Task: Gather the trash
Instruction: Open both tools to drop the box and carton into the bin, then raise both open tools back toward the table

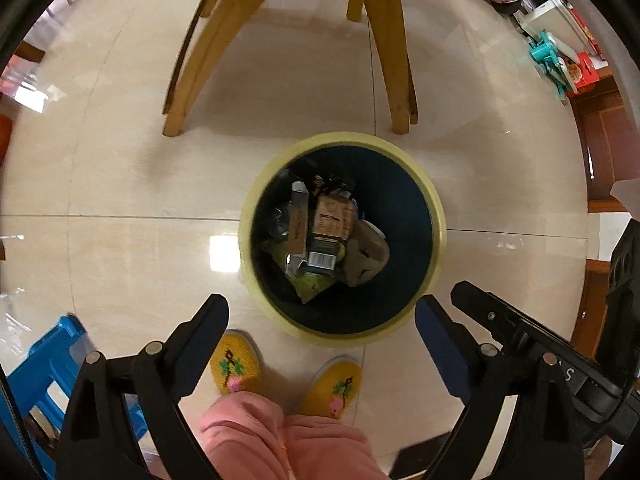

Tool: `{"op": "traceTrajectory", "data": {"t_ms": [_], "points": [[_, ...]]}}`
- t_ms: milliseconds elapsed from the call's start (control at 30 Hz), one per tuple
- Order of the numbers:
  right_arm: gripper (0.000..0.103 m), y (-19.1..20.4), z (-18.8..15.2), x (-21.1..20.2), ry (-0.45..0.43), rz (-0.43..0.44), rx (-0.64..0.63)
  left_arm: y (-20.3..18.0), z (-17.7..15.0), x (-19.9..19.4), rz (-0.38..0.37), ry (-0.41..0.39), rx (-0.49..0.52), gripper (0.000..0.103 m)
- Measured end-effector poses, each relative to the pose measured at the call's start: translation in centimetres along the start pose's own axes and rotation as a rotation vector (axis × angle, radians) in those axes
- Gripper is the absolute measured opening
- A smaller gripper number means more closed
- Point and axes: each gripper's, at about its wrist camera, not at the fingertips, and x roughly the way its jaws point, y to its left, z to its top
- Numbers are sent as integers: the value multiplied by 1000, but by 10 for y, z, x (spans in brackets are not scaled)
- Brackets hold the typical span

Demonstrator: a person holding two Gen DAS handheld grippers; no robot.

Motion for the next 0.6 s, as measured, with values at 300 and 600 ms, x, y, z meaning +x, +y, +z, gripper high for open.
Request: {"op": "traceTrajectory", "data": {"t_ms": [300, 600], "points": [[55, 24, -7, -26, -50, -11, -78, 7, -2, -33, 55, -81, 26, 93], [55, 48, -13, -75, -104, -15, -148, 3, -13, -91, 73, -144, 7, 95]]}}
